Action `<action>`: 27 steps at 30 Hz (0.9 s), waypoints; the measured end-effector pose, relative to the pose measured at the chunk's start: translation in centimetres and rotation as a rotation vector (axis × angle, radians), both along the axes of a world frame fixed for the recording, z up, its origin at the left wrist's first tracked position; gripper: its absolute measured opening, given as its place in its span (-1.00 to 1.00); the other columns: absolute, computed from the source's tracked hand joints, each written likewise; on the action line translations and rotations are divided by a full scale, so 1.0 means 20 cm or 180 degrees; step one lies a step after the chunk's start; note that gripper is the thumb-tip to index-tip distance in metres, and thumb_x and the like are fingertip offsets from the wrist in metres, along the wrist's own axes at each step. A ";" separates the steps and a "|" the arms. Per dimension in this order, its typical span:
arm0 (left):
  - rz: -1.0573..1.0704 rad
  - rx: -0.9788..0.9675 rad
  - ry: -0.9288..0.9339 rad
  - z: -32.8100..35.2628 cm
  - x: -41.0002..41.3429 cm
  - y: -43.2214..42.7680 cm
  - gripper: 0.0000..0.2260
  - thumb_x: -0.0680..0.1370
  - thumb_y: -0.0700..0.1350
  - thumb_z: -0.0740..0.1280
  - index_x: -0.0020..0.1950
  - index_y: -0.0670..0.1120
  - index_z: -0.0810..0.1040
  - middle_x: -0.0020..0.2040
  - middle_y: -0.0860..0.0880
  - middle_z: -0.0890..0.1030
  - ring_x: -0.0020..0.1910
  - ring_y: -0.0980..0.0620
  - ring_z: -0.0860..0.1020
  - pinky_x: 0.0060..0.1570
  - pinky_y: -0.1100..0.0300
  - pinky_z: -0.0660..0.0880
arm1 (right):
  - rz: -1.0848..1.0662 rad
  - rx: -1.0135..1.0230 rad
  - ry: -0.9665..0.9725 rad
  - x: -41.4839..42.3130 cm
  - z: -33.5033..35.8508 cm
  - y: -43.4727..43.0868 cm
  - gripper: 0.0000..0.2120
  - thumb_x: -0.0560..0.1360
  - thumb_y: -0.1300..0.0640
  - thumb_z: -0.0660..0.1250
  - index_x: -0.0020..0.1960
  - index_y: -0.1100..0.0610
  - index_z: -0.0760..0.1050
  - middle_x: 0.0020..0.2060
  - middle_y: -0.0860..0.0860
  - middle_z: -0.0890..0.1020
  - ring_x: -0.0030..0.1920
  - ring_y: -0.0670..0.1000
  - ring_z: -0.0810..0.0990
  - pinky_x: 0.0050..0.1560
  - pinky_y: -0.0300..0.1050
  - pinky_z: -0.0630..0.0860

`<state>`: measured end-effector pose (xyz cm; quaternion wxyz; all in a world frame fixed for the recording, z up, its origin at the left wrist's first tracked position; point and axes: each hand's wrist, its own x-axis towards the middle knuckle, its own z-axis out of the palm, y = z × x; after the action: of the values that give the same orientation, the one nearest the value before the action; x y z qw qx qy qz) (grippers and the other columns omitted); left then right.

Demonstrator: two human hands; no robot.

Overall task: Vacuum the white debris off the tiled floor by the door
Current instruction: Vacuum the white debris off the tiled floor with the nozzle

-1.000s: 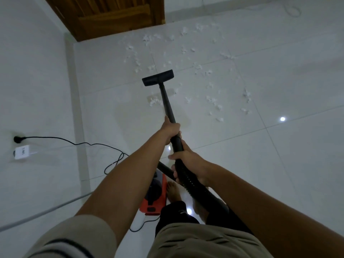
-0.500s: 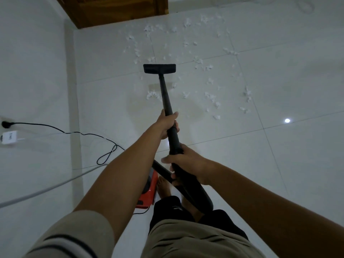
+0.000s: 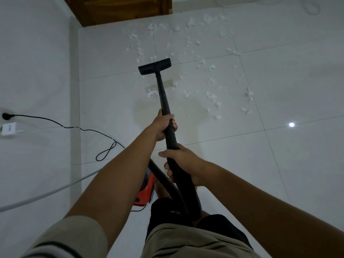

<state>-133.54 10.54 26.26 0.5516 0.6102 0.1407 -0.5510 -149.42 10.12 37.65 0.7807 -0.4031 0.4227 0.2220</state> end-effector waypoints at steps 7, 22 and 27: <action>-0.0361 0.0257 -0.0199 -0.06 -0.05 0.01 -0.49 0.65 -0.24 0.26 0.54 0.05 0.18 -0.37 -0.10 0.47 -0.46 0.03 0.45 -0.43 0.16 0.51 | 0.0081 -0.0697 -0.0012 0.06 -0.13 -0.02 -0.18 0.61 0.28 0.26 0.60 -0.30 -0.09 -0.29 0.17 0.58 -0.35 0.08 0.61 -0.17 0.11 0.70; -0.0364 0.0419 -0.0429 -0.20 -0.07 0.01 -0.51 0.73 -0.07 0.10 0.62 0.18 0.02 -0.29 -0.12 0.43 -0.42 0.01 0.43 -0.38 0.14 0.52 | -0.0072 -0.0828 0.0071 0.00 -0.28 0.06 -0.51 0.73 0.02 0.13 0.60 -0.22 0.10 -0.39 0.10 0.55 -0.49 -0.01 0.57 -0.44 -0.17 0.58; -0.0417 0.0449 -0.0574 -0.18 -0.06 -0.01 -0.57 0.73 -0.09 0.09 0.59 0.13 0.10 -0.27 -0.12 0.45 -0.41 0.01 0.44 -0.38 0.13 0.53 | -0.0170 -0.0708 0.0084 0.04 -0.31 0.06 -0.48 0.73 0.04 0.12 0.62 -0.22 0.07 -0.33 0.15 0.58 -0.46 0.03 0.58 -0.44 -0.14 0.57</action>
<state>-134.83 10.36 22.59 0.4806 0.7024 0.0888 -0.5175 -148.66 11.31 31.55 0.7312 -0.4729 0.4655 0.1581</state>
